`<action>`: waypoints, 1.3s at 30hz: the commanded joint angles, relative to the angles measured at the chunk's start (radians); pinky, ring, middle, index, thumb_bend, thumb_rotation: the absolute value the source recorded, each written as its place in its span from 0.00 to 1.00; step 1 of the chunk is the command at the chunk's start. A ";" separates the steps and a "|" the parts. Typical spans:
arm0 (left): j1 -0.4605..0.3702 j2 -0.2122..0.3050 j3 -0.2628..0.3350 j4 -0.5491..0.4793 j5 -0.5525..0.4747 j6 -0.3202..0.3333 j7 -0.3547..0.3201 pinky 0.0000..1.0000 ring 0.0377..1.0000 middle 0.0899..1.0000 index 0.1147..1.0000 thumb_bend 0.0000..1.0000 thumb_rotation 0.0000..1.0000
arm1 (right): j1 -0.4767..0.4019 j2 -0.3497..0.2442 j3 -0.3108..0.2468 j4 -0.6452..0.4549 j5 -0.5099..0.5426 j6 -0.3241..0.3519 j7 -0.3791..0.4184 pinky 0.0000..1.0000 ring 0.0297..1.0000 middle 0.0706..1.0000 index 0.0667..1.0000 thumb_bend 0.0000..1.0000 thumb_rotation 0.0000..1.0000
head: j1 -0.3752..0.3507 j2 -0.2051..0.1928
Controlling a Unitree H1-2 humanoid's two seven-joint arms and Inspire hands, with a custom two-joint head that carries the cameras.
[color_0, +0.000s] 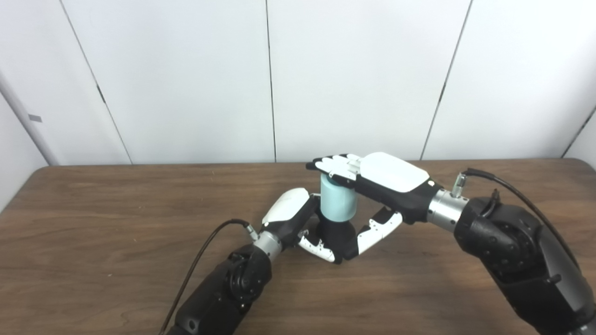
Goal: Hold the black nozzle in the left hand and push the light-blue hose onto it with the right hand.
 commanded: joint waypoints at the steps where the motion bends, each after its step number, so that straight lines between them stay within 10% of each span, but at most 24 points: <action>1: 0.051 0.016 -0.036 0.046 0.027 0.052 -0.095 0.83 0.55 0.44 0.42 0.53 0.00 | -0.035 -0.026 -0.002 0.006 -0.012 -0.025 -0.004 1.00 1.00 1.00 1.00 0.83 0.89 | 0.000 0.001; 39: 0.049 0.008 -0.014 0.040 0.020 0.060 -0.085 0.86 0.55 0.44 0.42 0.53 0.00 | 0.080 -0.034 0.116 0.036 -0.111 -0.056 -0.019 1.00 1.00 1.00 0.97 0.80 0.90 | 0.004 0.027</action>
